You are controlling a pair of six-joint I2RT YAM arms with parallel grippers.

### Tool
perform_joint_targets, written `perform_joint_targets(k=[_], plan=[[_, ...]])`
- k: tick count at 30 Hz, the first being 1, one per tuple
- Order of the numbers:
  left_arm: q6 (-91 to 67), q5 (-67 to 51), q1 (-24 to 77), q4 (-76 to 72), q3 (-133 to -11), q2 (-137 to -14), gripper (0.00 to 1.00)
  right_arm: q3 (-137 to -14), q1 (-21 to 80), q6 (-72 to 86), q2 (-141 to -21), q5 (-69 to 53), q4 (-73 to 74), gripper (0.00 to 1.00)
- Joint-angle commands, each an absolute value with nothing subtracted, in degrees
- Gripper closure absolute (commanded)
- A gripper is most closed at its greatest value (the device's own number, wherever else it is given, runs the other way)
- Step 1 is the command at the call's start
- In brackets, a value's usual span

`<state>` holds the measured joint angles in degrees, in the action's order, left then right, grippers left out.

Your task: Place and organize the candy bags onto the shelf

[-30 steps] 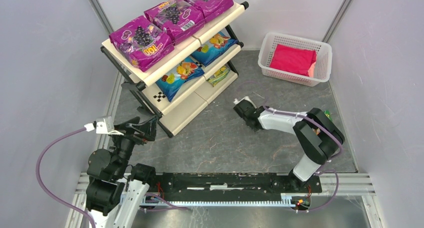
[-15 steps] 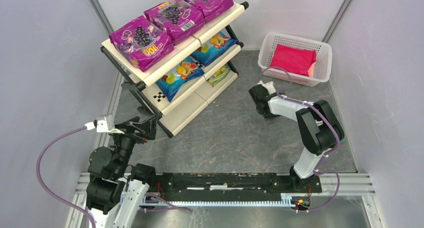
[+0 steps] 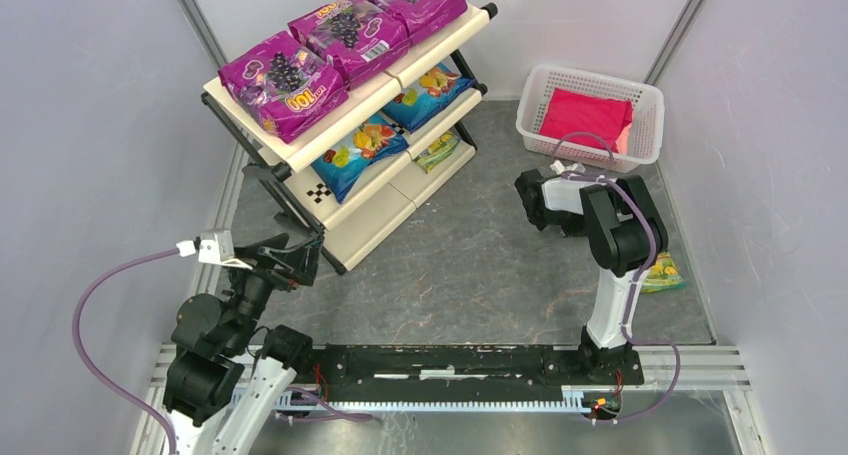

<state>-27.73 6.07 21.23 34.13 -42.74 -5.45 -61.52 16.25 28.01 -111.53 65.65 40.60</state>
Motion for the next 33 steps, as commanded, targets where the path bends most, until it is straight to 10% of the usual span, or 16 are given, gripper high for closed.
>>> perform_joint_targets(k=[1,16,27,33], plan=[[-25.84,7.82,23.86,32.79,-43.2,-6.23,0.0,-60.37,15.3,38.72,-114.24,71.28,47.54,0.16],[-26.19,8.97,25.23,33.22,-43.24,-5.52,0.0,-53.35,11.58,15.53,-113.14,60.73,21.38,0.47],[-26.65,10.63,24.9,33.79,-43.4,-5.02,0.0,-47.03,11.03,4.02,-106.54,50.62,9.66,0.98],[-26.97,11.55,24.79,34.19,-43.56,-4.52,0.0,-45.27,11.73,1.56,-102.79,39.56,5.89,1.0]])
